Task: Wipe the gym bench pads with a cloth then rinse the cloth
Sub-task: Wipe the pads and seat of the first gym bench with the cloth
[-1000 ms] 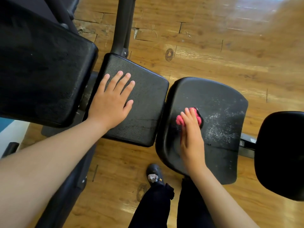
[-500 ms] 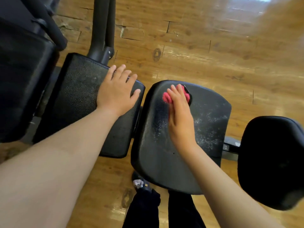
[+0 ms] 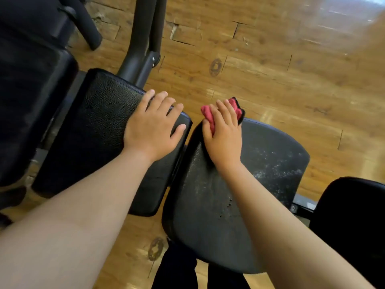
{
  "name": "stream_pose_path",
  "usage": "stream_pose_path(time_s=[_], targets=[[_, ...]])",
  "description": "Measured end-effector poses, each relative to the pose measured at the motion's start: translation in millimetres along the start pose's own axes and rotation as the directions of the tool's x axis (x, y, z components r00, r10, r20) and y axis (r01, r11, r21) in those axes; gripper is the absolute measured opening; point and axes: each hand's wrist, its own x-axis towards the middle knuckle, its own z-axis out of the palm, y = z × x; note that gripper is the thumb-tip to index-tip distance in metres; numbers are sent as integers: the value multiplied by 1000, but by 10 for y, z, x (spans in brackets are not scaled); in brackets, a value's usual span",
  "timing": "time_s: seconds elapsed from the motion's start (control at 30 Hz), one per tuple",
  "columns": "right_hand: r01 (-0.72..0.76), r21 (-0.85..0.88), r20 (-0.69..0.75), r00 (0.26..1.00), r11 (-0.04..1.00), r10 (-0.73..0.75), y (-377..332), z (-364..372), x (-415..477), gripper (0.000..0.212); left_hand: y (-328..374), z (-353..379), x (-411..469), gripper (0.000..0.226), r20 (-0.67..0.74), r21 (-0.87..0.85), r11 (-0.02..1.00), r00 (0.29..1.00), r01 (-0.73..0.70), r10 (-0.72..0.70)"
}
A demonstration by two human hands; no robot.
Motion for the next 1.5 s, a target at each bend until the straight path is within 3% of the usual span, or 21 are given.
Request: stream_pose_path(time_s=[0.1,0.23,0.37,0.53,0.63,0.77,0.97,1.17,1.3,1.5], targets=[[-61,22,-25,998,998,61,-28,30,100,35,2,2,6,56,1,3,1000,1000,0,0],[143,-1,88,986,990,-142,-162,-30,-266,32,6,-1,12,56,8,12,1000,1000,7,-7],[310,-15,156,940,951,-304,55,-83,-17,33,1,26,11,55,-2,24,1000,1000,8,-8],[8,38,110,994,999,-12,152,-68,330,34,4,38,19,55,15,36,999,1000,9,-10],[51,49,37,998,997,-53,71,-70,92,32,6,28,22,55,23,46,999,1000,19,-20],[185,44,110,976,982,-188,245,-150,-9,39,6,28,16,55,23,48,999,999,26,-27],[-147,90,55,988,985,142,664,-216,217,46,11,32,30,57,27,33,999,999,27,-28],[-96,56,49,994,994,93,192,-107,-131,46,16,23,24,58,42,40,999,998,36,-38],[-5,96,96,995,995,-4,477,-203,-113,43,21,17,34,57,46,39,999,998,31,-33],[-219,70,20,976,973,218,525,-183,-187,47,22,15,24,56,32,49,998,999,35,-36]])
